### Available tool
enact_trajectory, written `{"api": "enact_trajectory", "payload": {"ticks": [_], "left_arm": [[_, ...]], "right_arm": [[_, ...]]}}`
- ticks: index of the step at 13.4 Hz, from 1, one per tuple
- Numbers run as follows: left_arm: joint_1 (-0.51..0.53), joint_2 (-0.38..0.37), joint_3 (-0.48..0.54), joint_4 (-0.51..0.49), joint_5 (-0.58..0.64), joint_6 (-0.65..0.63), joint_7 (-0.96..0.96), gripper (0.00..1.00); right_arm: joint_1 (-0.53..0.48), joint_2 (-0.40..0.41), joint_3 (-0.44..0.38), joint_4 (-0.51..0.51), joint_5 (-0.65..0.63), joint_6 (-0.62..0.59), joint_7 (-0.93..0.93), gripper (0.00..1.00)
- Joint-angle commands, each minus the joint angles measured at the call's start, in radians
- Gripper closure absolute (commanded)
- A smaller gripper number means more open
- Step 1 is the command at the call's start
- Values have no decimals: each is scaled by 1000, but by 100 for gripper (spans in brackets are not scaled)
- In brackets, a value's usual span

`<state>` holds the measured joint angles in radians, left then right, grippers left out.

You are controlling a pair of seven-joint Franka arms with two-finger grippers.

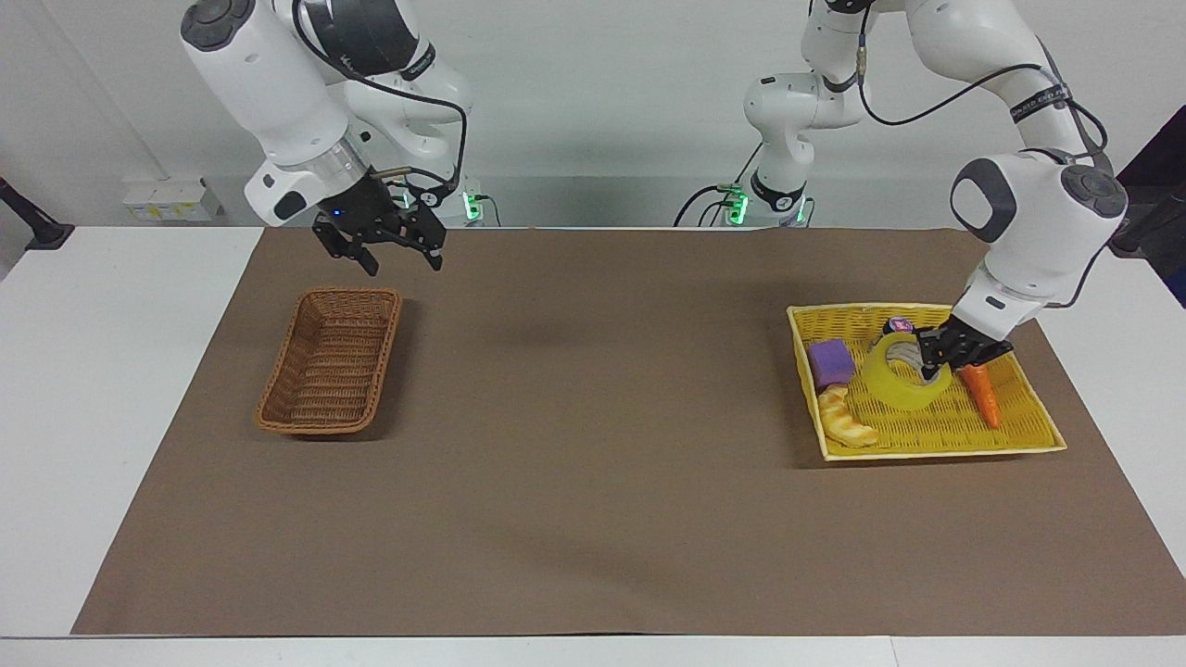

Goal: Move tape to another basket
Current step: 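Lift the tape with the left gripper while the right gripper reaches toward it, then grasp the tape with the right gripper while the left gripper holds it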

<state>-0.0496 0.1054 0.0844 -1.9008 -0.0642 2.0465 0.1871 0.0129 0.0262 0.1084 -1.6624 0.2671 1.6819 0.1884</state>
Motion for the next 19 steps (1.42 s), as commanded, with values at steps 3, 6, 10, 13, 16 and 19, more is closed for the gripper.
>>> {"api": "enact_trajectory", "payload": {"ticks": [3,6,10,13,16,19], "left_arm": [[-168,-47,9,-47,-193,-16,-124,100],[-300,-47,8,-86,-259,61,-226,100],[-420,-46,8,-135,-394,167,-317,100],[-461,-41,8,-135,-469,198,-319,100],[-490,-32,9,-135,-490,230,-340,100],[-493,-32,8,-135,-490,228,-351,100]], "right_arm": [[61,14,4,-148,268,206,16,0],[157,61,4,-204,432,394,25,0],[315,147,4,-241,624,696,22,0],[355,222,5,-237,755,774,-105,0],[378,259,5,-240,1027,775,-359,0],[380,259,5,-240,1064,769,-386,0]]}}
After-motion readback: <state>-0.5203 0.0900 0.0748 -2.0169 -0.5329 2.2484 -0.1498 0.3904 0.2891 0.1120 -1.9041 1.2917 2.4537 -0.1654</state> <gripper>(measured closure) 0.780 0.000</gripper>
